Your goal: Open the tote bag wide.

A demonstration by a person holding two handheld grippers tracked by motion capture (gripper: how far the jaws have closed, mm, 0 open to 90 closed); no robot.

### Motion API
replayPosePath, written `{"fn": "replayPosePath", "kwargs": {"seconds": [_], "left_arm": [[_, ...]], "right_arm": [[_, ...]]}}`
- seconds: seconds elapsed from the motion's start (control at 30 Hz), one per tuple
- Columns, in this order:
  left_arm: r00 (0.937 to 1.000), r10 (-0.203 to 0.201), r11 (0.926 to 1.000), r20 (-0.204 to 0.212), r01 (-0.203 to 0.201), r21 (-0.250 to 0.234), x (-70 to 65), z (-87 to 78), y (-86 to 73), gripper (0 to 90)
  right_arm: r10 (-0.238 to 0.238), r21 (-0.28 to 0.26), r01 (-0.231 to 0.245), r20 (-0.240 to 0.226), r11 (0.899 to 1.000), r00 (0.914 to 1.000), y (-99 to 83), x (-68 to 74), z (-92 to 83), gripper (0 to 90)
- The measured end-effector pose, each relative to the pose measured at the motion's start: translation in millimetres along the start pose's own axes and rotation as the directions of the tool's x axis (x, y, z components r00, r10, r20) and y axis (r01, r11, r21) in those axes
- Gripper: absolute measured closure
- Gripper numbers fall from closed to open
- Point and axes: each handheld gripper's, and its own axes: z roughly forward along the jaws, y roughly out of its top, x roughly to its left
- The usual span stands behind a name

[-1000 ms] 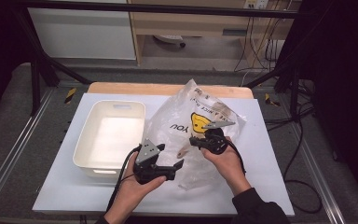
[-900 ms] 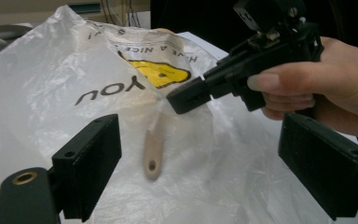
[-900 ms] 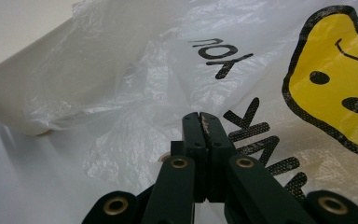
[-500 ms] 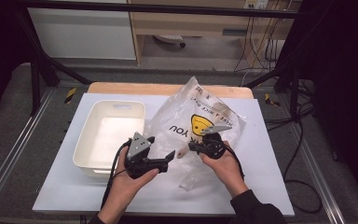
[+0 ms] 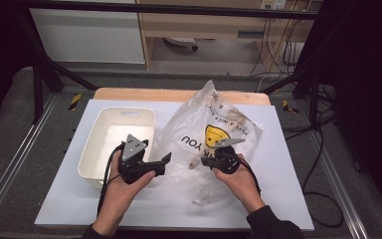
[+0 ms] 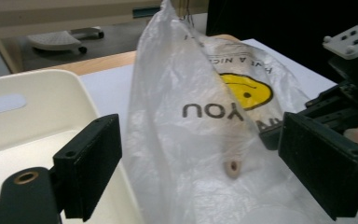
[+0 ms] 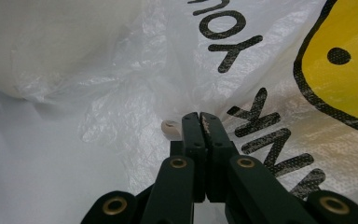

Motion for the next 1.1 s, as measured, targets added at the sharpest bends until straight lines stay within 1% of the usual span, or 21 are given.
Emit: {"fn": "replayPosePath", "kwargs": {"seconds": [0.07, 0.33, 0.37, 0.47, 0.6, 0.63, 0.67, 0.73, 0.8, 0.87, 0.9, 0.97, 1.03, 1.1], "left_arm": [[0.9999, -0.008, 1.0, -0.007, 0.008, 0.0, 3.9, -1.4, 0.3, 13.3], [0.9995, 0.014, 0.9991, -0.029, -0.013, 0.04, 14.1, -0.2, -0.4, 13.8], [0.9993, 0.02, 0.9988, -0.033, -0.019, 0.045, 15.2, 0.0, -0.6, 13.8], [0.9995, 0.008, 0.9989, -0.031, -0.006, 0.046, 18.8, -0.1, -0.8, 13.8], [0.999, -0.007, 0.9993, -0.045, 0.009, 0.035, 25.2, -2.3, 0.2, 14.1], [0.9988, -0.012, 0.9993, -0.048, 0.013, 0.034, 26.5, -2.9, 0.3, 14.2], [0.9986, -0.012, 0.9994, -0.052, 0.014, 0.031, 27.7, -3.3, 0.3, 14.2], [0.9986, -0.015, 0.9993, -0.051, 0.017, 0.034, 29.5, -3.4, -0.2, 14.4], [0.9984, -0.018, 0.9992, -0.053, 0.02, 0.035, 30.9, -3.5, -0.8, 14.4], [0.9983, -0.018, 0.9992, -0.055, 0.02, 0.035, 31.9, -3.9, -1.3, 14.4], [0.9984, -0.019, 0.9992, -0.054, 0.02, 0.034, 32.4, -4.0, -1.4, 14.4], [0.9982, -0.023, 0.9993, -0.055, 0.025, 0.029, 33.3, -4.3, -1.6, 14.3], [0.9983, -0.026, 0.9994, -0.052, 0.027, 0.022, 34.3, -4.7, -1.5, 13.9], [0.9984, -0.024, 0.9995, -0.051, 0.025, 0.019, 35.1, -5.3, -1.4, 13.6]], "right_arm": [[0.002, 0.006, -0.002, -0.004, 1.0, 1.0, -0.5, 0.7, 1.3, 90.0], [-0.016, 0.03, 0.016, -0.003, 0.999, 0.9999, -3.3, 4.6, 7.7, 89.7], [-0.017, 0.033, 0.017, 0.0, 0.999, 0.9999, -3.7, 4.4, 8.2, 89.0], [-0.012, 0.035, 0.011, 0.013, 0.999, 0.9998, -4.4, 5.6, 9.5, 84.0], [-0.016, 0.032, 0.015, 0.026, 0.999, 0.9995, -4.4, 6.5, 8.5, 71.5], [-0.019, 0.025, 0.018, 0.032, 1.0, 0.9993, -4.5, 6.5, 7.8, 66.9], [-0.011, 0.018, 0.011, 0.037, 1.0, 0.9992, -4.4, 6.8, 6.5, 62.3], [-0.012, 0.002, 0.012, 0.047, 1.0, 0.9988, -4.9, 6.7, 3.3, 55.3], [-0.008, -0.02, 0.01, 0.075, 1.0, 0.9971, -5.5, 7.3, -1.1, 45.2], [-0.005, -0.04, 0.009, 0.098, 0.999, 0.9952, -6.6, 8.2, -5.4, 37.6], [-0.012, -0.052, 0.018, 0.109, 0.999, 0.994, -7.5, 8.3, -7.4, 33.4], [-0.012, -0.059, 0.02, 0.134, 0.998, 0.9909, -9.6, 9.9, -11.5, 24.8], [-0.016, -0.067, 0.026, 0.158, 0.997, 0.9873, -11.7, 10.8, -15.7, 18.7], [-0.01, -0.078, 0.023, 0.171, 0.997, 0.9853, -13.7, 10.9, -20.3, 13.5]]}}
